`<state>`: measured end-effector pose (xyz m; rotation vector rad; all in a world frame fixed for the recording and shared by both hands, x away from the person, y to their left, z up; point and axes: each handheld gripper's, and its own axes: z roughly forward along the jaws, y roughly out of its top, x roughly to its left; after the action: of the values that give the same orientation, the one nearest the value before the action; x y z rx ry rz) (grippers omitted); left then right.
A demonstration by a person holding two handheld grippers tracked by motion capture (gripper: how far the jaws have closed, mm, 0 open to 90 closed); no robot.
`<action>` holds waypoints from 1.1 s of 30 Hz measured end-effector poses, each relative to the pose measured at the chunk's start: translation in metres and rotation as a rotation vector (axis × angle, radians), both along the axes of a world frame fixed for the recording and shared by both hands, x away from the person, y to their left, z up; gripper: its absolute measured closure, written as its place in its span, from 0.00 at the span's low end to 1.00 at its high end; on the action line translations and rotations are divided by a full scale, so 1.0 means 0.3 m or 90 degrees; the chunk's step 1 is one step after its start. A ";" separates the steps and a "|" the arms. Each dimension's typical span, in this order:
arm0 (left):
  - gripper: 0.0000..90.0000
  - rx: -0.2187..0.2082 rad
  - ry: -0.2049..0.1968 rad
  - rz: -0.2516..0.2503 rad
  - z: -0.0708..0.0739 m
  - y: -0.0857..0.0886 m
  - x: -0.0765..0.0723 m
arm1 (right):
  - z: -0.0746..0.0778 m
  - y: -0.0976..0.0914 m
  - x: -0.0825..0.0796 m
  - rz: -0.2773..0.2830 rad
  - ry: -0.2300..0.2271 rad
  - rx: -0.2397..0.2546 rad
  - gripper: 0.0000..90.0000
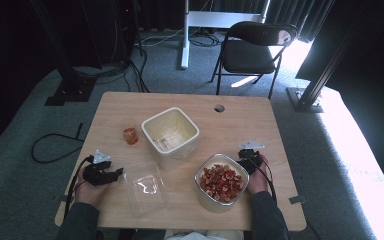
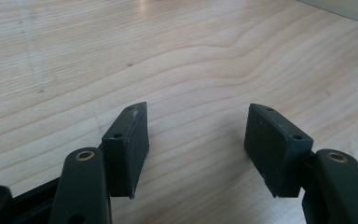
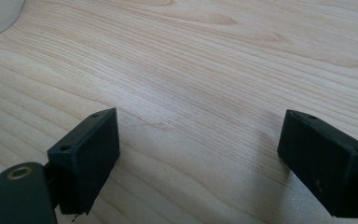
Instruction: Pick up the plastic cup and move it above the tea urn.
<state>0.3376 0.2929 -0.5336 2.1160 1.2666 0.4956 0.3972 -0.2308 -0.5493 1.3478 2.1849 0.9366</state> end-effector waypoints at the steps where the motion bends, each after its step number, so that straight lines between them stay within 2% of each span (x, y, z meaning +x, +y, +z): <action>1: 0.45 -0.003 -0.003 -0.003 0.006 -0.003 -0.003 | 0.000 0.000 0.000 0.000 0.000 0.000 0.14; 7: 0.45 -0.028 -0.036 -0.033 0.080 -0.010 -0.029 | 0.000 -0.001 -0.001 0.001 0.000 -0.001 0.14; 13: 0.45 -0.036 -0.072 -0.059 0.177 -0.018 -0.046 | 0.000 -0.001 -0.001 0.001 0.000 -0.001 0.14; 14: 0.45 -0.036 -0.072 -0.059 0.177 -0.018 -0.046 | 0.000 -0.001 -0.001 0.001 0.000 -0.001 0.14; 17: 0.45 -0.047 -0.092 -0.078 0.224 -0.032 -0.050 | 0.000 -0.001 -0.002 0.000 0.000 0.000 0.14; 21: 0.45 -0.048 -0.103 -0.101 0.259 -0.066 -0.049 | 0.000 -0.001 -0.002 0.000 0.000 0.000 0.14; 25: 0.47 -0.055 -0.096 -0.131 0.269 -0.105 -0.040 | 0.000 -0.001 -0.002 -0.001 0.000 0.000 0.14; 26: 0.48 -0.055 -0.096 -0.131 0.269 -0.105 -0.040 | 0.000 -0.001 -0.002 -0.001 0.000 0.000 0.14; 29: 0.49 -0.064 -0.086 -0.159 0.260 -0.144 -0.031 | 0.000 -0.001 -0.002 0.000 -0.001 -0.001 0.14; 32: 0.50 -0.051 -0.076 -0.175 0.247 -0.171 -0.024 | 0.000 -0.001 -0.002 -0.001 0.000 0.000 0.14; 33: 0.50 -0.028 -0.062 -0.195 0.225 -0.208 -0.016 | 0.000 -0.001 -0.002 -0.001 0.000 -0.001 0.14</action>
<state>0.3329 0.2305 -0.4662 2.1699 0.8704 0.4270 0.3966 -0.2311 -0.5493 1.3477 2.1838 0.9356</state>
